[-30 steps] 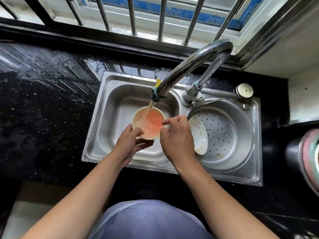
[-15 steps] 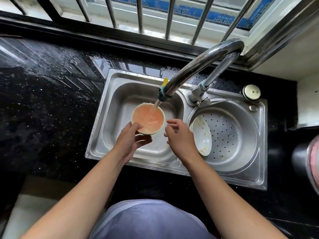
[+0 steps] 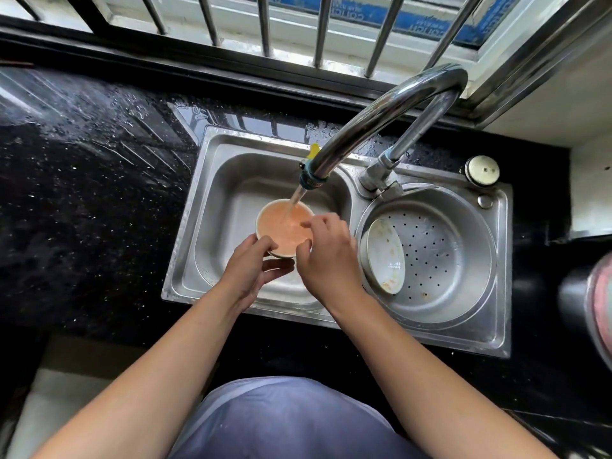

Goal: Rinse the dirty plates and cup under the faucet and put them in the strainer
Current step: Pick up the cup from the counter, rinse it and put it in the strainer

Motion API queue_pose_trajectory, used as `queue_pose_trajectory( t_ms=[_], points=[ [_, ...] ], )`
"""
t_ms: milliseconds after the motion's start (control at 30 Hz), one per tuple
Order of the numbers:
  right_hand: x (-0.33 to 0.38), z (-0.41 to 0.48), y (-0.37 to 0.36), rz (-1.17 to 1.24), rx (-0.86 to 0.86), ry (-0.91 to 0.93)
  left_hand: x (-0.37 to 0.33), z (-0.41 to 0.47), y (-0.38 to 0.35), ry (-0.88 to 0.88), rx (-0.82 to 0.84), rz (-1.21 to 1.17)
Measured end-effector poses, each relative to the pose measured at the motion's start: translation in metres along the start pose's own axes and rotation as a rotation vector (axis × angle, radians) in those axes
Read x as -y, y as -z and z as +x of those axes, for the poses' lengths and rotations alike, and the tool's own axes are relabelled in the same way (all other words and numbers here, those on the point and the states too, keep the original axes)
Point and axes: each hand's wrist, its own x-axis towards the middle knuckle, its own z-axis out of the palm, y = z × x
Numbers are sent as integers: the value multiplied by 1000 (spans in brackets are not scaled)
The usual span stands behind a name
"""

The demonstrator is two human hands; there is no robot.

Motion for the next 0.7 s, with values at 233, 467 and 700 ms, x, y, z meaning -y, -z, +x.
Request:
queue_pose_trajectory(
  t_ms=[233,467,700],
  points=[
    [-18,15,-6,401,259,-407,6,-2,5,54,-3,-88],
    [-19,15,-12,656,330,-506,6,-7,5,6,8,-27],
    [-15,30,-22,658,348,-559,-1,-12,3,-23,23,100]
  ],
)
